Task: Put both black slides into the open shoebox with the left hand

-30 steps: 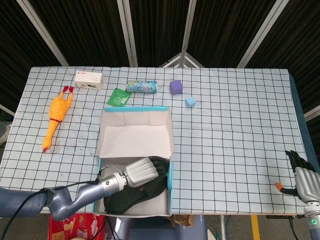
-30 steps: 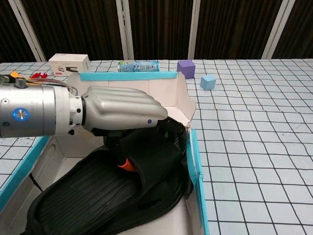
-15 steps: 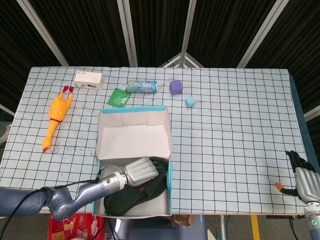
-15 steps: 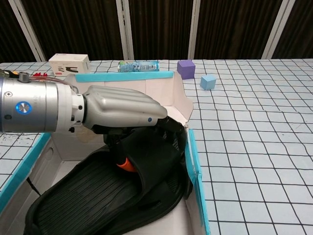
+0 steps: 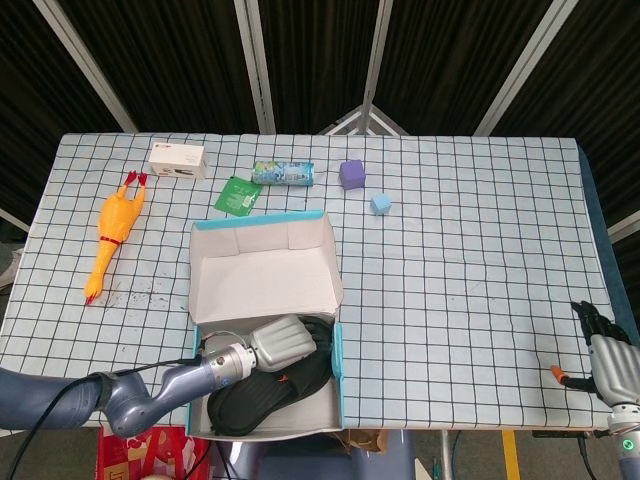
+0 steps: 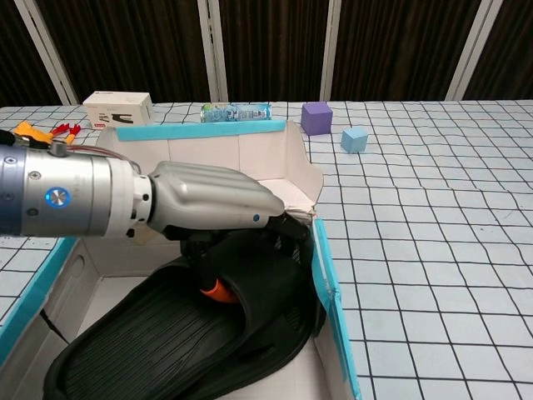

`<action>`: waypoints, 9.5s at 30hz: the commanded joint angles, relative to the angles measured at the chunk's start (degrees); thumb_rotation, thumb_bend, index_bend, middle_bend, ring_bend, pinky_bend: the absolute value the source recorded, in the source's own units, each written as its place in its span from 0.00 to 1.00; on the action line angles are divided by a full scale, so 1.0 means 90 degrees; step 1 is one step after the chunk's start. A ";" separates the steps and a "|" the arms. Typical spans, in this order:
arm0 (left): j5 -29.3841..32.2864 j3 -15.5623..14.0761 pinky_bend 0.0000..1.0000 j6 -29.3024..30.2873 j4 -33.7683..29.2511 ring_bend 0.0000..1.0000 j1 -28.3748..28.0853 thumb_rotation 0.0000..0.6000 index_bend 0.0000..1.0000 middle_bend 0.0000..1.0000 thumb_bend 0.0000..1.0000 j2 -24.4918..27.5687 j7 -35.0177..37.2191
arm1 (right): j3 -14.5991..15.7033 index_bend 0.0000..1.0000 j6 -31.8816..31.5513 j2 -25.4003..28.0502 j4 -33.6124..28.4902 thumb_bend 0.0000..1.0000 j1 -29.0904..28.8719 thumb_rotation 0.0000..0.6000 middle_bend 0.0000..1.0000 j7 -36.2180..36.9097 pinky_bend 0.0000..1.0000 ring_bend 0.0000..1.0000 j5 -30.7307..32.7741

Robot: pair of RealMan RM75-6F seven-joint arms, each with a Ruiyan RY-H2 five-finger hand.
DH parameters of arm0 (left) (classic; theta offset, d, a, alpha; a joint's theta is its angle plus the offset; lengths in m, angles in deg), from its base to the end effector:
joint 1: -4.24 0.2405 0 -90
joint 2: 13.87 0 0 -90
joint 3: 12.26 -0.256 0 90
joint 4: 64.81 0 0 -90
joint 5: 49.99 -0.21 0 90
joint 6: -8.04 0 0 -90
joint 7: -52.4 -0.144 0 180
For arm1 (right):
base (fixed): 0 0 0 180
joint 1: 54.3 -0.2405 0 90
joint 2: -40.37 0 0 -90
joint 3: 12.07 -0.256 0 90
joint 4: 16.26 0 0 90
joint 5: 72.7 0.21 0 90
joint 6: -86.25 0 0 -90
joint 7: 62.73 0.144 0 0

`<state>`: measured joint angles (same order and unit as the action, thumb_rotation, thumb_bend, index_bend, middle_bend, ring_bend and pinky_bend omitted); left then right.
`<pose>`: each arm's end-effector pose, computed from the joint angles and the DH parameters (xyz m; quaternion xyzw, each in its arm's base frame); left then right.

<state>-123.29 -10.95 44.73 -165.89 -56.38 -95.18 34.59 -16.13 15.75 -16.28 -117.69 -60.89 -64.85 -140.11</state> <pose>-0.0512 0.2740 -0.0451 -0.9174 -0.2366 -0.2828 0.1497 -0.3345 -0.1833 0.1693 0.5399 -0.5192 0.2805 0.6002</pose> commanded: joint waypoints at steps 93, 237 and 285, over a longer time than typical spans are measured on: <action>-0.0127 -0.0095 0.43 0.0473 0.1883 0.25 -0.0346 1.00 0.19 0.36 0.41 -0.1125 -0.1134 | -0.0043 0.00 -0.0021 0.0025 -0.0002 0.25 0.0026 1.00 0.02 0.0074 0.13 0.10 0.0059; 0.4534 -0.0695 0.25 0.1036 -0.1042 0.11 -0.2395 1.00 0.01 0.19 0.09 0.1200 -0.2933 | -0.0032 0.00 0.0052 0.0033 -0.0049 0.25 -0.0032 1.00 0.02 -0.0022 0.13 0.10 0.0079; 0.2186 -0.0700 0.50 -0.0338 -0.1548 0.46 -0.0918 1.00 0.40 0.61 0.22 0.1958 -0.0157 | 0.0005 0.00 0.0106 0.0066 -0.0068 0.25 -0.0032 1.00 0.02 0.0020 0.13 0.10 0.0097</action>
<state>-103.88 -16.87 41.95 -180.33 -64.75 -77.11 33.22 -16.10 16.74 -15.67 -118.31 -61.19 -64.65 -139.23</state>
